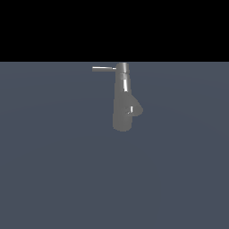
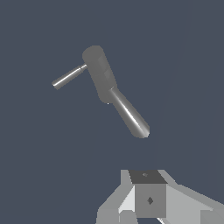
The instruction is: Turn on the faucet by rotating a designated handle.
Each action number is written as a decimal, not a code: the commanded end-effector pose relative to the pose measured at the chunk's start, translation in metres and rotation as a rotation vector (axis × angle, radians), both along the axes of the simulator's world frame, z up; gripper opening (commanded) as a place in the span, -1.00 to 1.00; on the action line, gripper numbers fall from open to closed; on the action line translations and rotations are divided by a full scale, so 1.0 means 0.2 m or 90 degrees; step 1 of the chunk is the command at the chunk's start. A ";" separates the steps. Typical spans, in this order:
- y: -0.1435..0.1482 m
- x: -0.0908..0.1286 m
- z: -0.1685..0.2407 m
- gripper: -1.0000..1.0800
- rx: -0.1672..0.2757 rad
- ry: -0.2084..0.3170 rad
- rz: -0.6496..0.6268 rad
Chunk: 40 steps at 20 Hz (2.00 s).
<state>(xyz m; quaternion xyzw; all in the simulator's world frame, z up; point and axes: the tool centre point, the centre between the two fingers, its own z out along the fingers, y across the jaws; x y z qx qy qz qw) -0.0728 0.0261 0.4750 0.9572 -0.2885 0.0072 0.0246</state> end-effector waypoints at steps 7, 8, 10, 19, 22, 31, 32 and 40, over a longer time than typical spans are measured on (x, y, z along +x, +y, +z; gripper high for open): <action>0.07 0.30 -0.14 -1.00 -0.001 -0.003 -0.120; 0.08 0.34 -0.17 -1.00 -0.001 -0.004 -0.134; 0.10 0.41 -0.21 -1.00 -0.001 -0.004 -0.162; 0.19 0.69 -0.44 -1.00 0.002 -0.006 -0.289; 0.22 0.78 -0.54 -1.00 0.004 -0.007 -0.332; 0.30 0.99 -0.80 -1.00 0.009 -0.006 -0.445; 0.30 1.00 -0.83 -1.00 0.009 -0.006 -0.454; 0.34 1.08 -0.96 -1.00 0.011 -0.004 -0.506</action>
